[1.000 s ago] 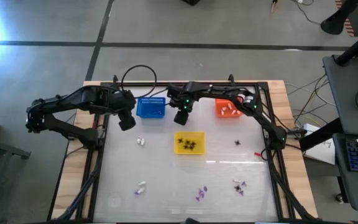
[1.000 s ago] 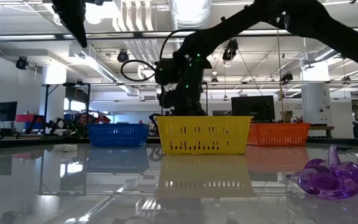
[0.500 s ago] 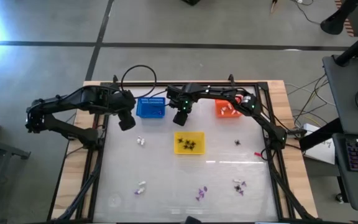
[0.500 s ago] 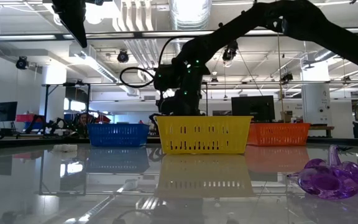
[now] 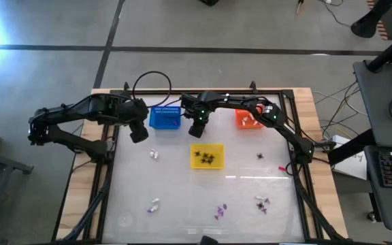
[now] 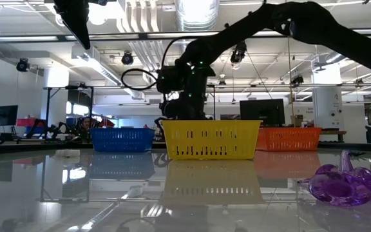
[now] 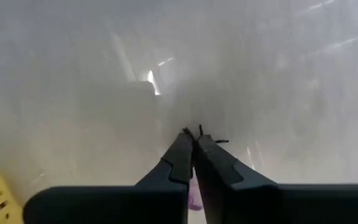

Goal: Sort Halloween decoration
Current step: Put the black spider toy into the yellow bin

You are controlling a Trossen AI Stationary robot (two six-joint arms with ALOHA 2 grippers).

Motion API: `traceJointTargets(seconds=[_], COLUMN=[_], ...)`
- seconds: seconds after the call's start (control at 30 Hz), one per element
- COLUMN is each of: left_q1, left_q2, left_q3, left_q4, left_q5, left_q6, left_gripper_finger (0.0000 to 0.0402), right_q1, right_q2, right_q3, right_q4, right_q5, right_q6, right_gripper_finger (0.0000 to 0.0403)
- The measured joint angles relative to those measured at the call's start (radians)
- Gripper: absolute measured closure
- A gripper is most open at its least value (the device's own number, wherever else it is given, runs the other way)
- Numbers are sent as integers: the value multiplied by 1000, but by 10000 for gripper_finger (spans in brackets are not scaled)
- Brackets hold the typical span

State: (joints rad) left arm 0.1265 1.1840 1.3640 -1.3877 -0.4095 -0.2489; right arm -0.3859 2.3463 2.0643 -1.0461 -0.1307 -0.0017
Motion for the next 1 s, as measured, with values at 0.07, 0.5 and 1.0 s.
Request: traceJointTargets(seconds=[0.07, 0.5, 1.0], left_q1=[0, 0, 0], left_q2=[0, 0, -27], left_q3=[0, 0, 0], left_q4=[0, -29, -68], left_q5=[0, 0, 0], left_q6=[0, 3, 78], left_gripper_finger=[290, 290, 290], right_q1=[-1, 33, 150], right_q2=[3, 0, -18], right_q3=[29, 231, 264], right_q4=[-11, -290, -343], right_q5=[17, 3, -3], right_q6=[-8, -48, 25], right_gripper_finger=[394, 395, 395])
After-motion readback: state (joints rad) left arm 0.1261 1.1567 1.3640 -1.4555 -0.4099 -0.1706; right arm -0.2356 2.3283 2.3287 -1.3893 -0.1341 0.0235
